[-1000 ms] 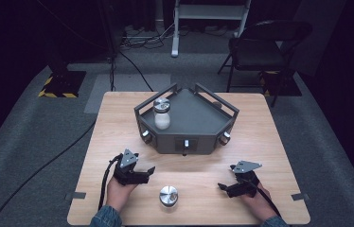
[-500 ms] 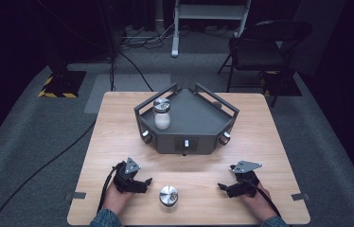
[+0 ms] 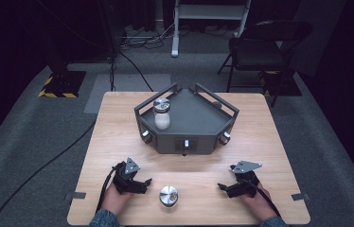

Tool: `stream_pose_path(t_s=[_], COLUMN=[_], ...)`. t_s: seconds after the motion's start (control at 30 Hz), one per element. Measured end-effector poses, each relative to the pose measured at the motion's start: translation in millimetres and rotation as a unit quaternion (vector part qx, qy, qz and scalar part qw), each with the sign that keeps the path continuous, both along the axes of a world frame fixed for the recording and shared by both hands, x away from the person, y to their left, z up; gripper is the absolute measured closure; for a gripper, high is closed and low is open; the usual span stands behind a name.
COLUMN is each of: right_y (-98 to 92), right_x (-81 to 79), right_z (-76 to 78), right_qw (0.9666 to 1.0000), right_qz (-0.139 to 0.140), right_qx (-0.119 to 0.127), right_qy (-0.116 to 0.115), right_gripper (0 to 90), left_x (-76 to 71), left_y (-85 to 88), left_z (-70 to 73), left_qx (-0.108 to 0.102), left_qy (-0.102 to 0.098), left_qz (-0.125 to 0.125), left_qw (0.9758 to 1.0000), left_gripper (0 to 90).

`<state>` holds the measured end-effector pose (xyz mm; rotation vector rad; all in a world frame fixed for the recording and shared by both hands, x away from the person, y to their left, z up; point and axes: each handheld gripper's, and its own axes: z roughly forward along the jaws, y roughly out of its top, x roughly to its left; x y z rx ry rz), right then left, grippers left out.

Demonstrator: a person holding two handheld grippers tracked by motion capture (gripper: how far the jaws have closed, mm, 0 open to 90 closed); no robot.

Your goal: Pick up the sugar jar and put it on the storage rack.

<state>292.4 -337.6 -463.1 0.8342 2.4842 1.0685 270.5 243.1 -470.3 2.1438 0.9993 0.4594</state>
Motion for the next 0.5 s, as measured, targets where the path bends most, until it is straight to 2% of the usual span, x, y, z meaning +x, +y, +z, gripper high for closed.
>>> stream_pose_path(t_s=[0.5], right_y=[0.0], right_x=[0.1], right_z=[0.0], right_qw=[1.0], right_qz=[0.0], right_qx=[0.0], right_qy=[0.0], right_gripper=[5.8], left_x=[-0.6], left_y=[-1.9], left_z=[-0.2], left_qx=[0.001], left_qy=[-0.001], left_qz=[0.005], left_qw=[1.0], left_gripper=[6.7])
